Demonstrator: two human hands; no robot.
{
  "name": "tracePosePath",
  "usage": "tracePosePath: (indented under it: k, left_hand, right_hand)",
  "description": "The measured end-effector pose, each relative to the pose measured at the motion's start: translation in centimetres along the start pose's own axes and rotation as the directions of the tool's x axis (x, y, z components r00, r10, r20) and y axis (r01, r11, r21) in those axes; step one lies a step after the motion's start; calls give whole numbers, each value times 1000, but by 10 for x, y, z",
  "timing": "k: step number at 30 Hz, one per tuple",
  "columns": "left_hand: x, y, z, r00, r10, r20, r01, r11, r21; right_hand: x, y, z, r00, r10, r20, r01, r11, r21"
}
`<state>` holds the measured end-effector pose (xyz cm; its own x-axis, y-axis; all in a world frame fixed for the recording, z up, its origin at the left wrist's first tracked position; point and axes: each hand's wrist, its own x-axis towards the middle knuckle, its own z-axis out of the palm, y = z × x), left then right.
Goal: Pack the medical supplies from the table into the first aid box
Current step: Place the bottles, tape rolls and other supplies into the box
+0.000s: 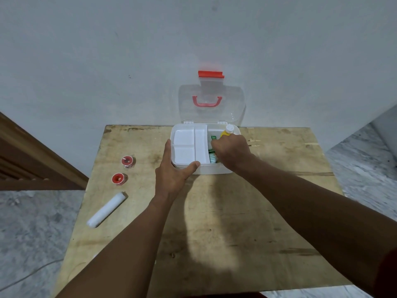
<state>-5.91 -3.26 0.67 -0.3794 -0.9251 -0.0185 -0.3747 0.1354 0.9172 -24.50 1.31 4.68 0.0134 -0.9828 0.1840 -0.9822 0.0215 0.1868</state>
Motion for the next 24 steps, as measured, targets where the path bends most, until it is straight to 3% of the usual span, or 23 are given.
tracePosePath:
  k: [15, 18, 24]
  left_hand:
    - [3, -3, -1, 1000, -22, 21, 21, 999, 44]
    - [3, -2, -1, 1000, -13, 22, 12, 999, 47]
    - [3, -2, -2, 999, -20, 30, 18, 999, 39]
  right_hand:
    - [-18, 7, -7, 990, 132, 38, -131, 991, -38]
    - [-25, 12, -10, 994, 106, -32, -106, 994, -1]
    - [-39, 14, -12, 973, 197, -121, -194, 980, 39]
